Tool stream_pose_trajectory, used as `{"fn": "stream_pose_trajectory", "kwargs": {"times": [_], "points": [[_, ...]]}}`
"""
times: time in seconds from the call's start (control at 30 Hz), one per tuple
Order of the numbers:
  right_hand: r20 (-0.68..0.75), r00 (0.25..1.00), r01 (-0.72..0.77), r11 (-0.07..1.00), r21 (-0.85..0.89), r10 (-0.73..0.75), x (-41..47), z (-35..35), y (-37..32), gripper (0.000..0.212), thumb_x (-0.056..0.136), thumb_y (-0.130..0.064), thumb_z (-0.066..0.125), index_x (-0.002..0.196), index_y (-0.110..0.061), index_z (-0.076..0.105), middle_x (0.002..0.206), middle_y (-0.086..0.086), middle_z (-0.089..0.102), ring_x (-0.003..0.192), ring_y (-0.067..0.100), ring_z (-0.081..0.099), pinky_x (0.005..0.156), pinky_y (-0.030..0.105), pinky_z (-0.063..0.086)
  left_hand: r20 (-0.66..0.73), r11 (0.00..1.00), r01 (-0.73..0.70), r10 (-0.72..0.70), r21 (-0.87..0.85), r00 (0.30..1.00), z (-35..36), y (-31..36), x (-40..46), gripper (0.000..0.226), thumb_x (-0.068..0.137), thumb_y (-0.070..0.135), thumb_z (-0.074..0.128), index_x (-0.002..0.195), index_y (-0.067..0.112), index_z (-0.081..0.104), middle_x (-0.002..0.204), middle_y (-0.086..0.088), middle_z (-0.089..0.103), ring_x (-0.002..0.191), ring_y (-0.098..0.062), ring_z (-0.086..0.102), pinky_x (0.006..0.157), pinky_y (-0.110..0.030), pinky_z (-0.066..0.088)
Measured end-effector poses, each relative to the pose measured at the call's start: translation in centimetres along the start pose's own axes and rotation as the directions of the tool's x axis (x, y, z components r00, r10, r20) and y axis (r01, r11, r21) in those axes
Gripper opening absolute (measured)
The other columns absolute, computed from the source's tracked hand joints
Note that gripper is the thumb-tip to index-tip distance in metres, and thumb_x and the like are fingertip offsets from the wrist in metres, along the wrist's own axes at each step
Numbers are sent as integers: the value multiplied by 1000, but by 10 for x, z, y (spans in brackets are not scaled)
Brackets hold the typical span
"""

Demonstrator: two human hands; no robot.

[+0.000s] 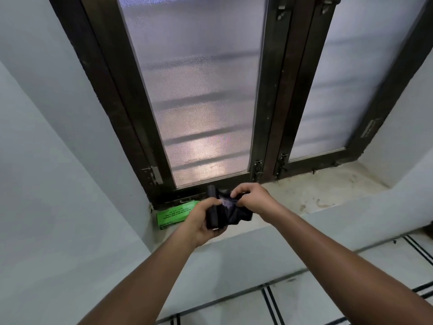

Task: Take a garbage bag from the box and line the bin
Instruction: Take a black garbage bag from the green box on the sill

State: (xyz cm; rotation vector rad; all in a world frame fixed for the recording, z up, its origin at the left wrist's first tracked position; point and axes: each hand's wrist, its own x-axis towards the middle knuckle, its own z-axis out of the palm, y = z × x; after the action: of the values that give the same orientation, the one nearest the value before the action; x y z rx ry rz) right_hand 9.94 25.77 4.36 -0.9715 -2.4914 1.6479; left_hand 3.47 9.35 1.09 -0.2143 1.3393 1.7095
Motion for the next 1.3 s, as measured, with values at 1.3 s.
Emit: {"fn": "stream_pose_trajectory", "kwargs": {"times": [1.3], "points": [[-49,994,97,994,59,-94,-11,9,4,12,78,-14,73,79,-26,73,86,2,75,77,24,75,64,40,64,4,993,-98,98,68,995,4,-13,4,10,94,23,62,101,20,68,91,-7,75,81,-24,67,69,-31,42]]}}
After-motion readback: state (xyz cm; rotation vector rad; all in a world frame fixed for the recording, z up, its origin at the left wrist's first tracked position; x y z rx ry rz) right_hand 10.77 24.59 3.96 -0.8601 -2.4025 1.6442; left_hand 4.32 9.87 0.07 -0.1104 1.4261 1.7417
